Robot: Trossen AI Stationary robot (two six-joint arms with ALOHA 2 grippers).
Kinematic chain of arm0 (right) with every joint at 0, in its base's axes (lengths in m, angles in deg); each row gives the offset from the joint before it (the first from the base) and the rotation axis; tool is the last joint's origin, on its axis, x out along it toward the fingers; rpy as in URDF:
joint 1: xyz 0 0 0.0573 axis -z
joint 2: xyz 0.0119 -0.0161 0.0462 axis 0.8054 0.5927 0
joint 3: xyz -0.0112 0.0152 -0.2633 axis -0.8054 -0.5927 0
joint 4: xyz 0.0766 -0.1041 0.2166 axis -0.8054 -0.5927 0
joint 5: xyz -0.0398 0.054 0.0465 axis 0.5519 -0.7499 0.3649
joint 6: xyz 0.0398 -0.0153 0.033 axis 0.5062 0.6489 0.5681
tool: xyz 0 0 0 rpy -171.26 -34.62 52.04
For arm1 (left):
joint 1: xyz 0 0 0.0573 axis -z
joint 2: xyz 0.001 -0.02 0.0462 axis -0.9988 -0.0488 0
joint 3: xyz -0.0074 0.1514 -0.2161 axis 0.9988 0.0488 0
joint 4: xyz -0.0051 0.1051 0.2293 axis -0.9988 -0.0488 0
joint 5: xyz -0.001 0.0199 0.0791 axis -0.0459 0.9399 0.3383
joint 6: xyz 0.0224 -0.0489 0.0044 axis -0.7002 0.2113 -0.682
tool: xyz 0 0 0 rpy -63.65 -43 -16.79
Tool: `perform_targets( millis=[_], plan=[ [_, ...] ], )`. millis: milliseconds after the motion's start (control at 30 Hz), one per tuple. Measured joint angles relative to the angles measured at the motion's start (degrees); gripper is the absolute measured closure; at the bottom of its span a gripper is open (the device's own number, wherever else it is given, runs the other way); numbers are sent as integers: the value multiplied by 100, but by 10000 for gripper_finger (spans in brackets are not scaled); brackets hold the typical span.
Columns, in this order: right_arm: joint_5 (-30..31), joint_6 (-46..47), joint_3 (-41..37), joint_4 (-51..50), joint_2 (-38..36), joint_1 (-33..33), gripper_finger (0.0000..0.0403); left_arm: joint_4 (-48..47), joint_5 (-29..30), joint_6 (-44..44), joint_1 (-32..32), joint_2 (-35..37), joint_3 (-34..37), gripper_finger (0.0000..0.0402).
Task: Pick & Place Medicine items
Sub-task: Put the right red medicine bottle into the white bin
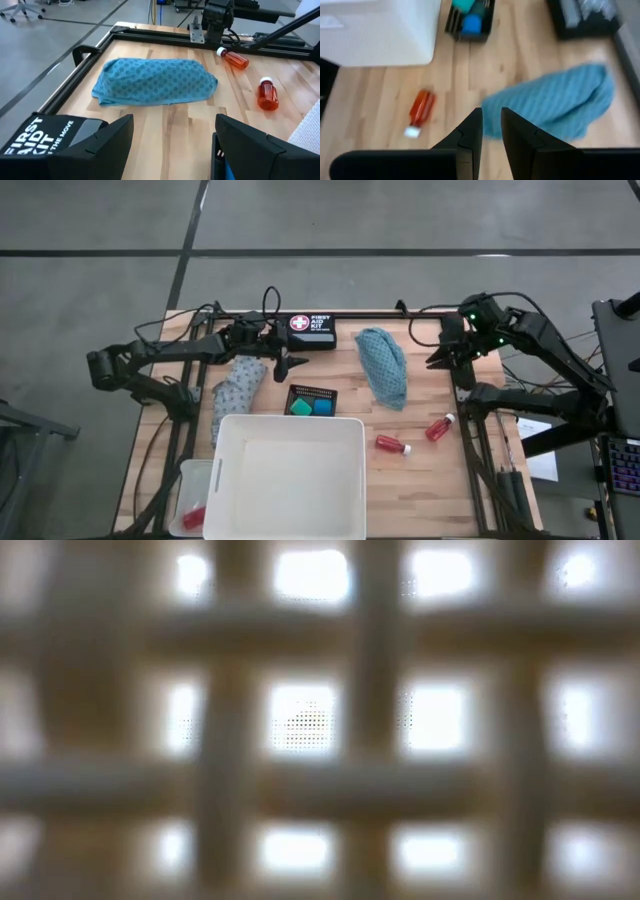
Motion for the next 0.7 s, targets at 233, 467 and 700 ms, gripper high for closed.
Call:
perform_targets(
  millis=[233,467,700],
  plan=[
    [1169,629,-49,-1224,116,-235,335,1,0,2,0,0,0,117],
    [1220,923,-119,-1332,-44,-784,335,-1,0,4,2,0,0,117],
    [675,2378,-515,-1329,-105,-1508,335,0,0,7,2,0,0,117]
  ],
)
